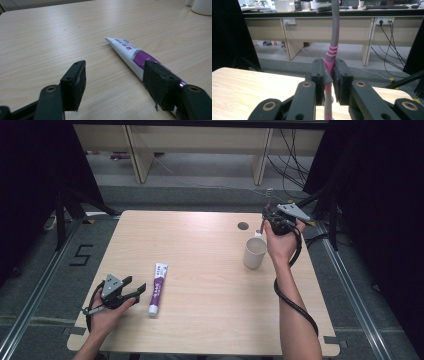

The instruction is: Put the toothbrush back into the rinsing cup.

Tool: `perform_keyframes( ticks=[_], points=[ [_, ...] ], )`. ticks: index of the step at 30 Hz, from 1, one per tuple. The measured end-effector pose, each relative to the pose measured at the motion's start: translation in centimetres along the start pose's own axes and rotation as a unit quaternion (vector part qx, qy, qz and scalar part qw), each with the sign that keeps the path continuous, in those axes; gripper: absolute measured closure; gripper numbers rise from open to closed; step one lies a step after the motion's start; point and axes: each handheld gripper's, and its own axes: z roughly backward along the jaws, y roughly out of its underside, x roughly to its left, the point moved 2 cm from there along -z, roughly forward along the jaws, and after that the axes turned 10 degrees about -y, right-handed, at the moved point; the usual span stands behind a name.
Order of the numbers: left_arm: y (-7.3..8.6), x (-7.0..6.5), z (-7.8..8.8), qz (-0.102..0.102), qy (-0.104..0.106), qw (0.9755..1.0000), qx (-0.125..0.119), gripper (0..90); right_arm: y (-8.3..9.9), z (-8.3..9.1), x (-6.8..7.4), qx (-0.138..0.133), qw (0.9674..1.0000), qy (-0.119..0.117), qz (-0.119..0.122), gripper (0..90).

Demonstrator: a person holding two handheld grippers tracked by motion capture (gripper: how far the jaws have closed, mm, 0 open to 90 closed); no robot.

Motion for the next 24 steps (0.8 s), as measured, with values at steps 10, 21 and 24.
perform_keyframes(
  ticks=[10,21,24],
  points=[
    [0.0,0.0,0.0,0.000,0.000,1.0000,0.000,35.3,0.2,-1.0,-0.1,0.006,1.0000,-0.001,0.000,80.4],
    [0.0,0.0,0.0,0.000,0.000,1.0000,0.000,35.3,0.1,-2.0,-0.4,0.007,1.0000,-0.002,-0.001,80.4],
    [0.0,0.0,0.0,-0.001,0.001,1.0000,0.000,35.2,0.2,-2.2,-0.5,0.007,1.0000,-0.001,-0.003,80.4]
  ],
)
